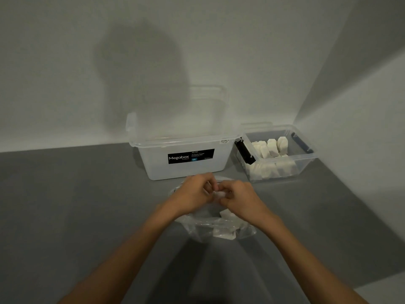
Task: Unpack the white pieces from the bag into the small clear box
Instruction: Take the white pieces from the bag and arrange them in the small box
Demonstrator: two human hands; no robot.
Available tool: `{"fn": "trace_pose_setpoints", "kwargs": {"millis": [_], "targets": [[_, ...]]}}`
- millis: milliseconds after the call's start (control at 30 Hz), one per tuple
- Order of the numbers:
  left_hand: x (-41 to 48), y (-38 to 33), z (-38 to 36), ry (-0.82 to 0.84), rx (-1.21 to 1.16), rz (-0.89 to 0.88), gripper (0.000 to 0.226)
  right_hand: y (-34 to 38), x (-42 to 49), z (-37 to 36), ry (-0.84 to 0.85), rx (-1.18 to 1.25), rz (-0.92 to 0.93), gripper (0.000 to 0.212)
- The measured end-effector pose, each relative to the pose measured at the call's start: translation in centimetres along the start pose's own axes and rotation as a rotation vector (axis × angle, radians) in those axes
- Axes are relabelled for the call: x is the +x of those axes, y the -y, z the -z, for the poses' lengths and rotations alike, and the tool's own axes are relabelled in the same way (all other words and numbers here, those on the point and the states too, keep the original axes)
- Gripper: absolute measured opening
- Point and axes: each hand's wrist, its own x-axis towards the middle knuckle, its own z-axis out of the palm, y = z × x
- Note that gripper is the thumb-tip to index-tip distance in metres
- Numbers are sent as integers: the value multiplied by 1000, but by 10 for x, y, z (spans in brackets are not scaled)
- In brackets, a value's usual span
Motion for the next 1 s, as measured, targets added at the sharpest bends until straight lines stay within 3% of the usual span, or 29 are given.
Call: {"fn": "trace_pose_setpoints", "kwargs": {"millis": [133, 300, 433, 500, 733, 867, 1000], "targets": [[4, 5, 7, 45, -30, 80, 27, 2, -4, 11, -111, 143, -59, 2], [19, 15, -24, 275, 212, 8, 20, 3, -9, 29, -209, 541, -146, 9], [32, 16, -58, 339, 260, -74, 17, 2, -15, 33, -234, 871, -164, 27], [36, 21, -70, 336, 278, -86, 7, -1, -18, 31, -245, 957, -172, 24], [31, 32, -86, 300, 450, -143, 42, -9, -22, 30, -293, 1096, -250, 12], [28, 30, -89, 258, 562, -225, 32, -10, -22, 32, -286, 1061, -299, 5], [27, 32, -91, 206, 610, -281, 27, -11, -22, 33, -292, 982, -292, 11]]}}
